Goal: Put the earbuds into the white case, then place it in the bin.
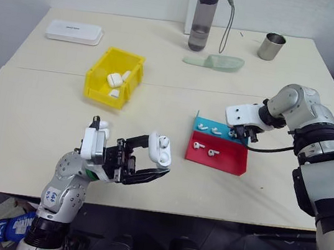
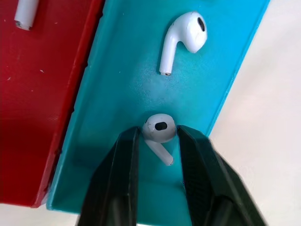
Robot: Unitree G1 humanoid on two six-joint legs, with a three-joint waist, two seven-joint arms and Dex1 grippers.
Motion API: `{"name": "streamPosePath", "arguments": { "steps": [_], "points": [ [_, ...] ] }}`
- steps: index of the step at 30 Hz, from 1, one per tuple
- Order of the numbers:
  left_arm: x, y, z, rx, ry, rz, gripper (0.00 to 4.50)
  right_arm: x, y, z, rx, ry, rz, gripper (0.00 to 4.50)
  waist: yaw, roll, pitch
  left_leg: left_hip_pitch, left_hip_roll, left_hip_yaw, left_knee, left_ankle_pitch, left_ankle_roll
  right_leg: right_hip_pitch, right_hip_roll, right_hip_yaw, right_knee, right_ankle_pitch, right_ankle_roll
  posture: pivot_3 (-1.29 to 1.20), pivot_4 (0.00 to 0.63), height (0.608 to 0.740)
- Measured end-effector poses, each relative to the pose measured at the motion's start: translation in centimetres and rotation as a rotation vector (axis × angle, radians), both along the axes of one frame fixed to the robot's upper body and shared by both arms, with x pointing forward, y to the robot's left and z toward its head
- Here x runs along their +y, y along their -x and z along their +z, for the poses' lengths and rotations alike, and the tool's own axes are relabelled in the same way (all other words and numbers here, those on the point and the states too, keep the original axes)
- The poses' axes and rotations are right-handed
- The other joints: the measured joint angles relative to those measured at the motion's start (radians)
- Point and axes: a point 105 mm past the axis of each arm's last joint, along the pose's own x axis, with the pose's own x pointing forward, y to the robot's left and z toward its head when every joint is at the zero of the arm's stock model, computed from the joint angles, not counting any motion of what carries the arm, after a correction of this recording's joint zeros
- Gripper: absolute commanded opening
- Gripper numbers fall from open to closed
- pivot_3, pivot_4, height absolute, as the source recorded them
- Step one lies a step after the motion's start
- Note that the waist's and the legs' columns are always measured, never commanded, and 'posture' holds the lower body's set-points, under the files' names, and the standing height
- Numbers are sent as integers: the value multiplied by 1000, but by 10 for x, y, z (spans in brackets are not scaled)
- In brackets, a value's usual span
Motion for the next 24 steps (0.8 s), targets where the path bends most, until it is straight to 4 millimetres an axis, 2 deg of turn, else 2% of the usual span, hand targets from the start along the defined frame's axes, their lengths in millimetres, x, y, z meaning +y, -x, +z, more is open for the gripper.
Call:
{"name": "streamPosePath", "arguments": {
  "steps": [8,11,14,18,21,24],
  "points": [
    [0,0,-1,3,0,2,2770,1,1,0,10,-39,-11,448,0,0,0,0,0,0,0,0,0,0,0,0,1,0,0,0,150,740],
    [0,0,-1,3,0,1,2770,5,3,5,28,-130,-20,448,-1,0,0,0,0,1,0,0,0,-1,0,1,1,0,0,0,150,740],
    [0,0,0,1,0,1,2770,6,8,24,52,-297,-33,448,3,0,0,0,0,0,0,0,0,-1,0,0,1,0,0,0,150,740],
    [2,-2,6,-13,13,4,2770,2,14,74,-9,-593,-36,448,4,0,0,0,0,0,0,0,0,-1,0,0,1,0,0,0,150,740],
    [3,-5,11,-21,25,-3,2770,2,34,99,20,-876,-26,448,8,0,0,0,0,-1,0,-1,-1,0,0,-1,1,0,0,0,150,740],
    [2,-10,11,-5,34,-12,2770,30,81,95,295,-1176,61,448,13,0,0,-1,1,0,1,-1,-1,0,1,-1,1,0,0,0,150,740]
  ]
}}
